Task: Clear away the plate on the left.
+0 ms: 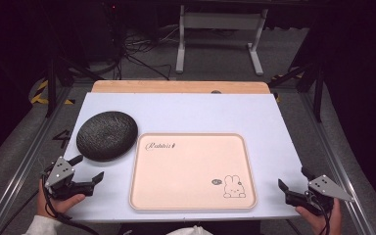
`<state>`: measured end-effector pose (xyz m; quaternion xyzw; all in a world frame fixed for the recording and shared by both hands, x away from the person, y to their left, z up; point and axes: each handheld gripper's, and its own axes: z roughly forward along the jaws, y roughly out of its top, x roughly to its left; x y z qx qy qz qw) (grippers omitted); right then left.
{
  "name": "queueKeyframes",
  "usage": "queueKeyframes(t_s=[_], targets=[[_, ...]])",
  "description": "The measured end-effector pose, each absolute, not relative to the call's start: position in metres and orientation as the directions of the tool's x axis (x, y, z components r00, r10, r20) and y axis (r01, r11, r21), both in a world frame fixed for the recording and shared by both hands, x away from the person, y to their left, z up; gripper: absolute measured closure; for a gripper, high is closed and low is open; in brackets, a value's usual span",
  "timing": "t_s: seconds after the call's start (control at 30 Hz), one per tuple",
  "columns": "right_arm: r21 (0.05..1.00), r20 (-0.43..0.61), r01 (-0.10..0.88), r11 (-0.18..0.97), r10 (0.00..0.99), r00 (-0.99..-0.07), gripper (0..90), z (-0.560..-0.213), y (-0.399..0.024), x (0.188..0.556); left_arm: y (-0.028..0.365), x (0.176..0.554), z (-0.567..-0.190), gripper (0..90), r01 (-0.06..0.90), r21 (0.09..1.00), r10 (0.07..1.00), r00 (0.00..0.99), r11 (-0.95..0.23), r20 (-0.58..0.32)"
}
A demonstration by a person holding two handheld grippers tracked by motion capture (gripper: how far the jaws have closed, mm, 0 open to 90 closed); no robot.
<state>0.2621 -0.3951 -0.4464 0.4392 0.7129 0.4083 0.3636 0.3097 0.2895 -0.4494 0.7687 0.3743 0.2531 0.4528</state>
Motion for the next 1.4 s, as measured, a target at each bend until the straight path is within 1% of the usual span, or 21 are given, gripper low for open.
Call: queueKeyframes(t_s=[0.13, 0.2, 0.33, 0.67, 0.73, 0.8, 0.93, 1.03, 1.1, 1.17, 1.23, 1.27, 1.4], targets=[[0.901, -0.162, 0.329, 0.283, 0.923, -0.349, 10.9, -0.446, -0.395, 0.260, 0.288, 0.311, -0.449, 7.6, 0.344, 0.888, 0.805, 0.592, -0.305, 0.047], [0.901, -0.165, 0.328, 0.284, 0.923, -0.347, 10.9, -0.446, -0.396, 0.259, 0.287, 0.312, -0.449, 7.1, 0.340, 0.884, 0.800, 0.596, -0.320, 0.061], [0.901, -0.166, 0.328, 0.284, 0.925, -0.342, 10.9, -0.445, -0.396, 0.257, 0.287, 0.313, -0.451, 6.8, 0.345, 0.881, 0.793, 0.608, -0.323, 0.053], [0.900, -0.166, 0.330, 0.284, 0.925, -0.343, 10.9, -0.445, -0.395, 0.256, 0.287, 0.313, -0.448, 8.2, 0.340, 0.895, 0.798, 0.602, -0.291, 0.030], [0.899, -0.170, 0.330, 0.288, 0.923, -0.344, 10.9, -0.445, -0.395, 0.256, 0.285, 0.315, -0.448, 9.3, 0.342, 0.888, 0.798, 0.601, -0.307, 0.044], [0.899, -0.169, 0.330, 0.288, 0.923, -0.345, 10.9, -0.445, -0.395, 0.256, 0.283, 0.316, -0.448, 11.8, 0.333, 0.877, 0.789, 0.609, -0.347, 0.081], [0.898, -0.169, 0.332, 0.289, 0.923, -0.345, 10.9, -0.446, -0.395, 0.256, 0.278, 0.319, -0.449, 12.9, 0.327, 0.849, 0.785, 0.600, -0.415, 0.154], [0.896, -0.172, 0.333, 0.292, 0.922, -0.346, 10.9, -0.445, -0.394, 0.256, 0.273, 0.326, -0.450, 15.1, 0.336, 0.833, 0.788, 0.589, -0.439, 0.178], [0.896, -0.173, 0.333, 0.294, 0.922, -0.347, 10.9, -0.445, -0.393, 0.256, 0.268, 0.333, -0.450, 16.7, 0.330, 0.804, 0.786, 0.564, -0.495, 0.252], [0.896, -0.172, 0.333, 0.293, 0.922, -0.348, 10.9, -0.445, -0.393, 0.256, 0.262, 0.338, -0.448, 17.6, 0.330, 0.789, 0.785, 0.550, -0.519, 0.286], [0.895, -0.171, 0.338, 0.293, 0.922, -0.347, 10.9, -0.446, -0.393, 0.256, 0.254, 0.343, -0.447, 18.4, 0.321, 0.756, 0.758, 0.559, -0.571, 0.335], [0.893, -0.173, 0.339, 0.295, 0.922, -0.347, 10.9, -0.446, -0.393, 0.257, 0.249, 0.346, -0.448, 19.1, 0.318, 0.729, 0.743, 0.553, -0.606, 0.377], [0.894, -0.174, 0.337, 0.295, 0.922, -0.346, 10.9, -0.446, -0.393, 0.256, 0.239, 0.355, -0.451, 21.3, 0.312, 0.661, 0.697, 0.552, -0.682, 0.458]])
